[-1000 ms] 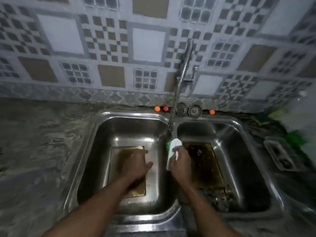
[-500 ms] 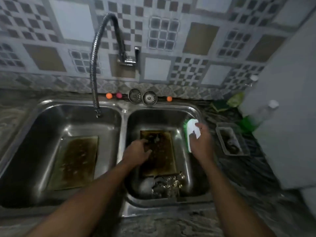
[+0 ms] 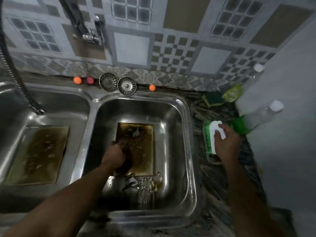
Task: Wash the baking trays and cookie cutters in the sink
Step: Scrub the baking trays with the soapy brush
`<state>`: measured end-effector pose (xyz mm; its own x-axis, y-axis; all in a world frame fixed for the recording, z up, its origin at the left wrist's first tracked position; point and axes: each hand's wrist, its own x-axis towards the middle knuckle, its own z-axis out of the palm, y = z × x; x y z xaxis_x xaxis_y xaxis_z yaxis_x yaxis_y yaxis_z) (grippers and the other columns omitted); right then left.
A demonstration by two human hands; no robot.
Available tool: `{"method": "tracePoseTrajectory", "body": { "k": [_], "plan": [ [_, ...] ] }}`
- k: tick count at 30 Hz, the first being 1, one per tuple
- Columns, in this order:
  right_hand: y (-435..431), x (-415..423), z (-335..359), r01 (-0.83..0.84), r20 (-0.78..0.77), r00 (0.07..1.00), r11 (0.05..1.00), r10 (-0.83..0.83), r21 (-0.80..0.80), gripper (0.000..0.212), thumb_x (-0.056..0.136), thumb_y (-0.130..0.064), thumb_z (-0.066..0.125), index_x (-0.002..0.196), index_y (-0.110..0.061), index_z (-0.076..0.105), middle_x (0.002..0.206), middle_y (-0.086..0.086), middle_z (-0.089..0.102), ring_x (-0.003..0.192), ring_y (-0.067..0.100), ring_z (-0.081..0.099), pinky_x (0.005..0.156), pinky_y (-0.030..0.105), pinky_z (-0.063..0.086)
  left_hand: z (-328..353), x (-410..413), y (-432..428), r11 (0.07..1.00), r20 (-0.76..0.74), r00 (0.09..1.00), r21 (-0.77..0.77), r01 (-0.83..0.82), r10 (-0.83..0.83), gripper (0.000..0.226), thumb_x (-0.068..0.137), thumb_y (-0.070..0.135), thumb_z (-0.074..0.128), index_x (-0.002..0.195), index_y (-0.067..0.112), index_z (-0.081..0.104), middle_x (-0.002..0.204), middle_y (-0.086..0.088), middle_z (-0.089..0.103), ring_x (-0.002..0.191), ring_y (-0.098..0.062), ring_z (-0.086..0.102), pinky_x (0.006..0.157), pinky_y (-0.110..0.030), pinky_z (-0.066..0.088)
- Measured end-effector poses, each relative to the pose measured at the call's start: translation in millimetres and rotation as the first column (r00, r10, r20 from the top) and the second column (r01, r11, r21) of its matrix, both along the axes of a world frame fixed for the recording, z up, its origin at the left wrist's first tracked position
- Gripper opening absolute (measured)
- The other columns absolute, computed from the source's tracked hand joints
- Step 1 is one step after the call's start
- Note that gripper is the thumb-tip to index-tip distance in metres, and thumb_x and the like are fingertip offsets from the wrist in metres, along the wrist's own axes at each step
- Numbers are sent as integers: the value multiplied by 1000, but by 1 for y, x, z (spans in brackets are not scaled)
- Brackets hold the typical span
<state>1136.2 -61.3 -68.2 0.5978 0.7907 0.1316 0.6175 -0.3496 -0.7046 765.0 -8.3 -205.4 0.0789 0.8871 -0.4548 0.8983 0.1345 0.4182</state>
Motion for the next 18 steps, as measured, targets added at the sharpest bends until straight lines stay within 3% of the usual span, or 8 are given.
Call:
{"method": "tracePoseTrajectory", "body": {
  "k": [8, 13, 18],
  "plan": [
    [2, 23, -19, -16, 77, 997, 997, 22, -72, 29, 92, -11, 62, 120, -2, 66, 125, 15, 64, 115, 30, 59, 98, 28, 40, -15, -1, 6, 999, -114, 993, -43, -3, -2, 20, 87, 1, 58, 104, 7, 67, 102, -12, 70, 93, -27, 68, 79, -32, 53],
    [-1, 19, -25, -15, 62, 998, 997, 20, -71, 29, 92, -11, 61, 120, -5, 66, 126, 14, 64, 117, 30, 58, 102, 38, 45, -14, -6, 8, 993, -68, 991, -2, -114, 114, 28, 87, -4, 59, 111, 7, 66, 106, -13, 68, 96, -30, 67, 78, -34, 52],
    [-2, 15, -5, 39, 101, 994, 999, -38, -11, 30, 91, -11, 64, 120, -1, 66, 122, 18, 65, 113, 33, 60, 96, 35, 45, -6, -9, 2, 977, 63, 988, 156, -147, 138, 37, 86, 4, 62, 121, 18, 66, 119, -11, 60, 95, -32, 65, 80, -41, 54]
  ]
}}
